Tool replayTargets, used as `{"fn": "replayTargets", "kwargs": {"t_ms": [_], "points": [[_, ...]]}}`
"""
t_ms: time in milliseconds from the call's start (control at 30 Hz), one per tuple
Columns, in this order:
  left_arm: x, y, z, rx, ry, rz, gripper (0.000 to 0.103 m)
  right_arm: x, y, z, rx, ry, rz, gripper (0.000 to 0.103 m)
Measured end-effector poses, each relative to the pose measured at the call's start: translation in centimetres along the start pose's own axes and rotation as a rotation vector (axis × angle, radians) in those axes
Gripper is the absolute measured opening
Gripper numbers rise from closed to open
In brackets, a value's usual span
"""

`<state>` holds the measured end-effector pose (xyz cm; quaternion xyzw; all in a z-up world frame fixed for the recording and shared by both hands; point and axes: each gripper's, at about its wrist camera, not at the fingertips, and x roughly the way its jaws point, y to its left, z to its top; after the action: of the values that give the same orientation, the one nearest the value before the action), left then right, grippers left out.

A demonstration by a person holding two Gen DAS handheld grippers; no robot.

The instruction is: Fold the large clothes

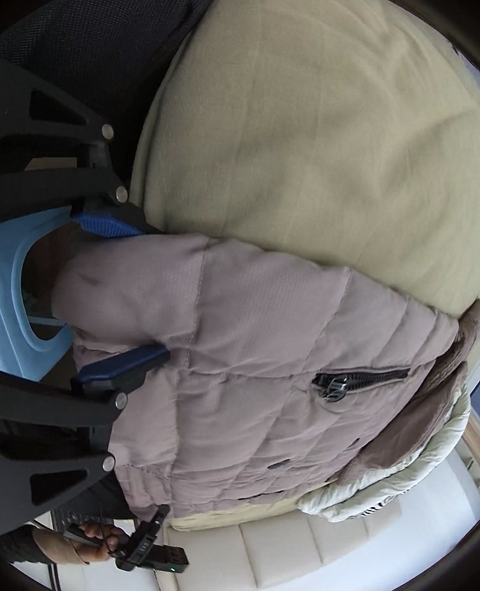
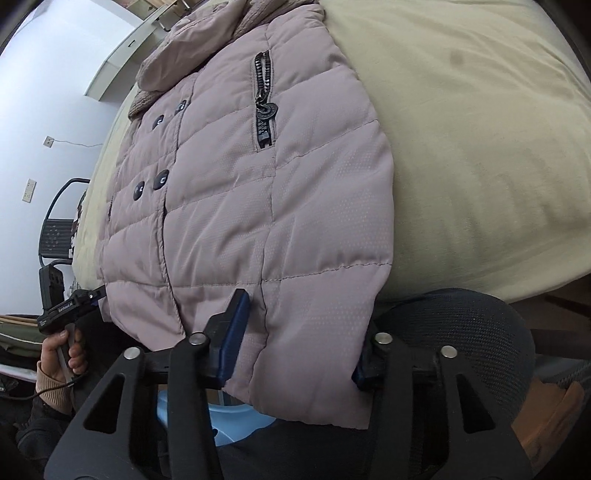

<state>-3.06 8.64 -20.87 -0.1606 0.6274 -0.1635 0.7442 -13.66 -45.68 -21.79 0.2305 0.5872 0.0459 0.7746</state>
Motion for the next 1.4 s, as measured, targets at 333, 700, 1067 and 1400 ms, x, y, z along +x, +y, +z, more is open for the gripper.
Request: {"fn": "replayTargets", "kwargs": {"t_ms": [333,700,1067,1400], "points": [[-0.7,-2.0,-0.5,0.071,-0.049,0.076,0.012,-0.9,0.1,-0.7,0.018,-0.068,-0.020,0.012],[-7.2,-5.2,-0.9,0.150,-0.191,0.075,0.005,-6.8,2.1,-0.5,0.018,-0.264,0.167,0.007],[-15.2,-6.8,-0.4,0.128,-0.360,-0.089,0.004,-12.1,4.4,-0.1,0.011,-0.418,0.258,0.007],[-17.5,-6.2,7.6,0.026,-0.451,-0.271,0.004,-14.5,4.3,6.9,0.082,-0.494,0.370,0.007]]}}
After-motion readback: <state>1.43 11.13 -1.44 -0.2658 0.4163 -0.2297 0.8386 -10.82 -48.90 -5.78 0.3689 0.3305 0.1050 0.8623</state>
